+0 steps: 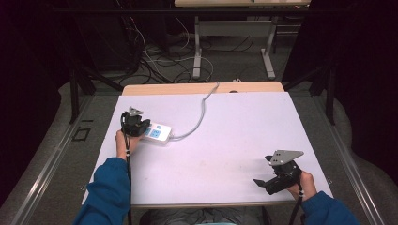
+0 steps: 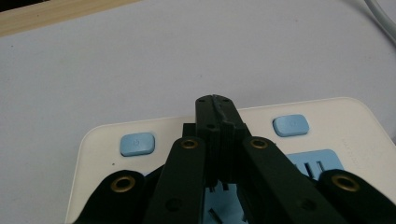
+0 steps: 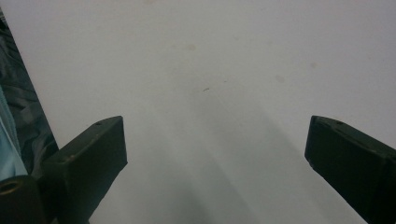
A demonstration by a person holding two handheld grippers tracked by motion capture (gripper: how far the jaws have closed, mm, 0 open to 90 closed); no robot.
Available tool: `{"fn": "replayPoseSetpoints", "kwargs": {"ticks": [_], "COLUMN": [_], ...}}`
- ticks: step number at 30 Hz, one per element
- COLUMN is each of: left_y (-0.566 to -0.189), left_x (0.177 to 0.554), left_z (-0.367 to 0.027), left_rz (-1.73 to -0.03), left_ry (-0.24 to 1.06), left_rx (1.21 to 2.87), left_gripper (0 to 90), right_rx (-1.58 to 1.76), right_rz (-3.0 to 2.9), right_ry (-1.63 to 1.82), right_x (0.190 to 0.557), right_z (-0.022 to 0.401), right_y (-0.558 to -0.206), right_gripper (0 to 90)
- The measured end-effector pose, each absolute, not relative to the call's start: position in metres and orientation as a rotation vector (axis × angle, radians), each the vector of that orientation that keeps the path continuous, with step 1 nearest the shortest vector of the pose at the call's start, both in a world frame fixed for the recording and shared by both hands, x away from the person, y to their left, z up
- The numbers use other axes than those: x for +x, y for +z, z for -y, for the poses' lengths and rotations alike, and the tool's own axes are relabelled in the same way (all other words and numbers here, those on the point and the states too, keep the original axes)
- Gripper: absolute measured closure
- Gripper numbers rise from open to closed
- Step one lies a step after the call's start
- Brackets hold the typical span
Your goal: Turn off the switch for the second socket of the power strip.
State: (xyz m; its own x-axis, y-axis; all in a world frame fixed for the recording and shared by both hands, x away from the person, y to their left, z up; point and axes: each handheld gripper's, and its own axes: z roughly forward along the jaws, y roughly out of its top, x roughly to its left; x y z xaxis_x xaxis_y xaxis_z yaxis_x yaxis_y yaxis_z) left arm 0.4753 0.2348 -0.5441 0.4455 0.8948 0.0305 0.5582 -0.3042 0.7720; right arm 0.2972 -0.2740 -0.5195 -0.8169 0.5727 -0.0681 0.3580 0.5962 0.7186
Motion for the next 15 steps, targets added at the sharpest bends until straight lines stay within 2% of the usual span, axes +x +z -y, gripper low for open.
{"fn": "replayPoseSetpoints", "kwargs": {"ticks": [15], "left_y": [-0.5435], "left_x": [0.4750], "left_z": [-0.2346], "left_rz": [-1.218], "left_ry": [0.598], "left_rx": [2.019], "left_gripper": [90.0], "right_rx": [0.760], "right_rz": [-2.528], "right_ry": [1.050], "right_x": [0.2970], "right_z": [0.2737], "right_y": [-0.5200], "right_gripper": [5.1]}}
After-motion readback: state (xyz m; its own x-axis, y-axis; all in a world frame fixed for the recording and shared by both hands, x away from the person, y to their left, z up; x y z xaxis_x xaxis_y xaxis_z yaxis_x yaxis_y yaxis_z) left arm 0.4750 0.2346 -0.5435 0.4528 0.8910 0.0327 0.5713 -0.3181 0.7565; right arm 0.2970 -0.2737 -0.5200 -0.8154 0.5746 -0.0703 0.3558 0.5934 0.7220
